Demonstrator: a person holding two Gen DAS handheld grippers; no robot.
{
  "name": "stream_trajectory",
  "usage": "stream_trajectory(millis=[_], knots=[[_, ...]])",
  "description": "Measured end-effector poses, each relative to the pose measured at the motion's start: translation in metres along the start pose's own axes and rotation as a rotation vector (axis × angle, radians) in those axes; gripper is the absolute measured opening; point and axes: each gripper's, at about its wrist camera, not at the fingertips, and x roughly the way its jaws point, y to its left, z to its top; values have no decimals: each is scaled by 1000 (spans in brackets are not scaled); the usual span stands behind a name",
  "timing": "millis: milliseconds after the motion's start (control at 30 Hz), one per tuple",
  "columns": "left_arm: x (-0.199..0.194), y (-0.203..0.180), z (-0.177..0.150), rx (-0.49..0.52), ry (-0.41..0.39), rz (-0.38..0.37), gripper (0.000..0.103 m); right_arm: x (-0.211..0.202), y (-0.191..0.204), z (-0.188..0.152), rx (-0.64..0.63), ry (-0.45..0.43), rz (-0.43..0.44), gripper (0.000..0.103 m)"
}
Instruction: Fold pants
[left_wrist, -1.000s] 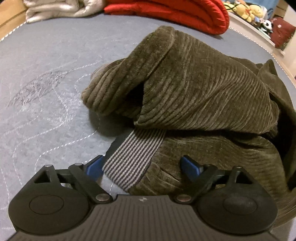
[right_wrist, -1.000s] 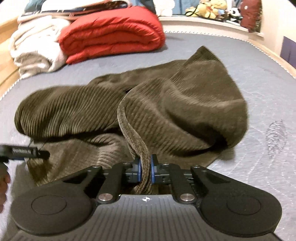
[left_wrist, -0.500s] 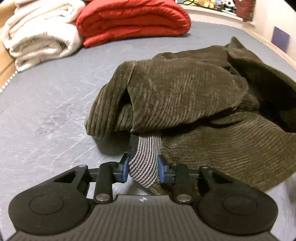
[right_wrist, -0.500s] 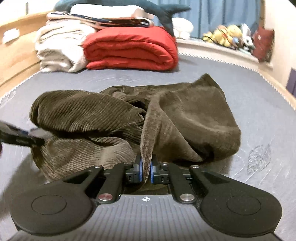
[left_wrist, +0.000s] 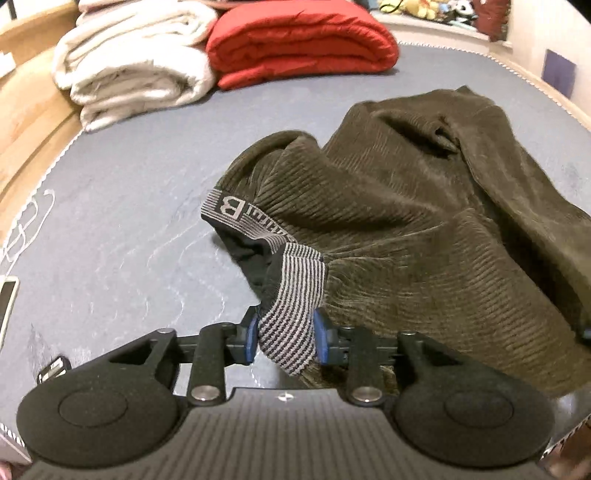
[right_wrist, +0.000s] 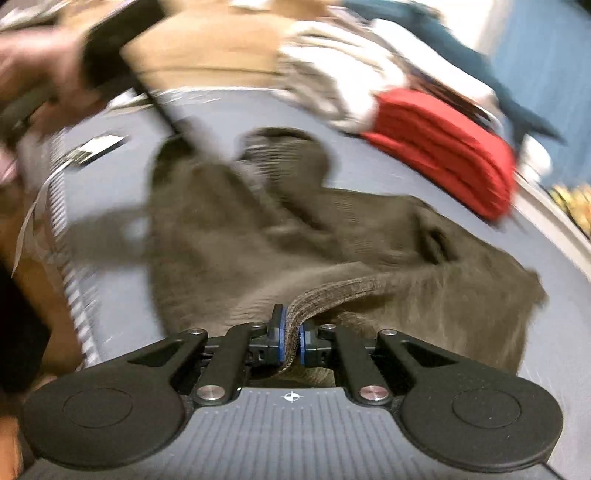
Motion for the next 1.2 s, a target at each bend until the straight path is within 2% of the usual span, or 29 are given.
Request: stream_trajectory(millis=[33,100,133,167,200,233,267,300,333,367,400,433,467,500,567,700,800,900,967,1133,1200], knots=[[1,0,2,-18,-5,24,45,6,-1,0,10,20,-7,7],[-8,-6,8,-26,-69,99,58,13,-15,2,84,40,8,8],[-15,-9,11,-28,-111,108,63,13,-27,6,138,36,18,10],[-22,-15,16,-33,-152,89,73,10,-36,9,190,24,23,13],[-27,-22,22,-39,-188,46,77,5,-45,11,247,6,29,25],[-31,-31,27,-41,-215,-12,77,2,-55,13,292,-10,29,33],[-32,-40,30,-36,-227,-60,77,-3,-63,12,331,-27,25,49],[-31,-50,34,-31,-231,-98,77,-6,-72,12,360,-40,17,54],[-28,-62,39,-29,-233,-141,76,-8,-79,11,377,-48,2,54],[-25,-74,43,-30,-231,-195,68,-8,-86,10,391,-51,-12,54],[-20,-85,47,-33,-221,-239,53,-9,-93,9,409,-53,-25,54],[-12,-97,51,-35,-202,-283,44,-9,-101,7,431,-55,-43,54],[-6,-109,54,-37,-184,-332,29,-8,-109,5,460,-57,-64,54],[0,-122,57,-36,-173,-372,19,-9,-119,1,495,-58,-86,54],[18,-154,66,-14,-157,-406,13,-9,-136,-8,566,-61,-125,54],[55,-190,85,-40,-95,-457,14,-13,-173,-30,674,-61,-224,54],[90,-205,99,-82,-62,-437,14,-15,-199,-46,717,-59,-277,54],[118,-215,107,-78,-17,-419,16,-23,-220,-57,736,-62,-313,54],[137,-222,107,-68,21,-372,20,-29,-232,-65,741,-61,-315,54],[159,-227,106,-79,49,-349,23,-28,-245,-84,769,13,-356,54],[159,-229,106,-76,46,-355,32,-25,-248,-88,775,36,-367,54]])
